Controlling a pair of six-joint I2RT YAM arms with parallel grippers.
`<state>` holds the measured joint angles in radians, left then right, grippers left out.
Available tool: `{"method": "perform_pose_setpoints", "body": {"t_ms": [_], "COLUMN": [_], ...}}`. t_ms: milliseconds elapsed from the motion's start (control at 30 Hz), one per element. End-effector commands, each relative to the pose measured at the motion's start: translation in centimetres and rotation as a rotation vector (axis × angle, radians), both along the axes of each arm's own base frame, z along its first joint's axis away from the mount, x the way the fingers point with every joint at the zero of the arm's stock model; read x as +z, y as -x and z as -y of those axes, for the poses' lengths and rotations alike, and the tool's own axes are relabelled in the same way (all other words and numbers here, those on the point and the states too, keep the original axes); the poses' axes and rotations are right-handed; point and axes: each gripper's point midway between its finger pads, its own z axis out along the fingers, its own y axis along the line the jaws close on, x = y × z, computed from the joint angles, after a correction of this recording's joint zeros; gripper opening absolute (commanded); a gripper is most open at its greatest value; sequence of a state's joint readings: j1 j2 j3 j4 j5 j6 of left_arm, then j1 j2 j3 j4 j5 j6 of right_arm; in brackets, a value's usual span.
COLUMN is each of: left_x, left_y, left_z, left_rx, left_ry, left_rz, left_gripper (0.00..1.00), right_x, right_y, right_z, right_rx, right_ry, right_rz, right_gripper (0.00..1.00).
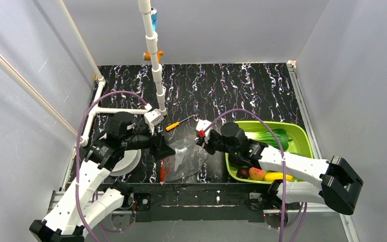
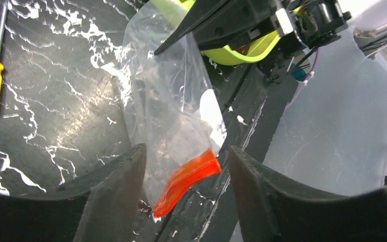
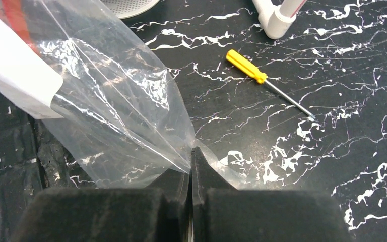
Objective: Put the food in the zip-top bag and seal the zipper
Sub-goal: Open the zipper of the food storage bag at the center of the board.
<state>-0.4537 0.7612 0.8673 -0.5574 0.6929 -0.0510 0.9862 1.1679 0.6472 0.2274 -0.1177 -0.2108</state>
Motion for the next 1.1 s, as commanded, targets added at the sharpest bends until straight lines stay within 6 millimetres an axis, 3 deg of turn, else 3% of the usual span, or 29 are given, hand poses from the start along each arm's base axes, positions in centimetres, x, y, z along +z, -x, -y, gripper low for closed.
{"method": "perform_pose_setpoints", "body": {"t_ms": [0, 33, 67, 133, 200, 300, 400, 533, 633, 833, 1067], "left_x": [-1.0, -0.8, -0.5, 0.7, 2.3, 3.6, 3.6, 2.3, 2.3, 3.4, 4.6], "left_y": [-1.0, -1.1, -1.3, -2.1, -2.5, -3.1, -3.9, -4.8, -4.8, -4.5, -4.5], "left_z": [-0.9, -1.0, -1.0, -1.3, -1.3, -1.0, -1.0, -1.7, -1.1, -0.1, -1.6], "left_rx": [0.06, 0.069, 0.083, 0.15, 0.206, 0.267, 0.327, 0.442, 0.442, 0.398, 0.45], "left_ry": [-0.098, -0.098, -0.097, -0.093, -0.079, -0.053, -0.051, -0.083, -0.067, -0.021, -0.067], "left_rz": [-0.005, -0.009, -0.009, -0.017, -0.045, -0.104, -0.16, -0.236, -0.281, -0.307, -0.254], "left_gripper": [0.44, 0.38, 0.32, 0.17, 0.01, 0.0, 0.0, 0.0, 0.0, 0.0, 0.0], "right_x": [3.3, 3.6, 3.9, 4.1, 4.1, 4.4, 4.7, 5.9, 6.6, 9.3, 11.5], "right_y": [-1.3, -1.6, -2.0, -2.8, -3.3, -3.7, -3.0, -2.4, -2.0, -2.2, -3.4], "right_z": [-0.5, -0.4, -0.3, 0.1, 0.6, 1.3, 2.0, 3.6, 4.9, 7.5, 12.2], "right_rx": [-0.05, -0.074, -0.103, -0.184, -0.258, -0.39, -0.44, -0.57, -0.689, -0.782, -0.88], "right_ry": [-0.098, -0.105, -0.111, -0.115, -0.104, -0.101, -0.073, -0.128, -0.149, -0.174, -0.166], "right_rz": [-0.004, -0.01, -0.017, -0.062, -0.119, -0.243, -0.337, -0.441, -0.508, -0.439, -0.241], "right_gripper": [0.01, 0.02, 0.09, 0.4, 0.52, 0.71, 0.9, 0.91, 0.9, 0.98, 0.98]}}
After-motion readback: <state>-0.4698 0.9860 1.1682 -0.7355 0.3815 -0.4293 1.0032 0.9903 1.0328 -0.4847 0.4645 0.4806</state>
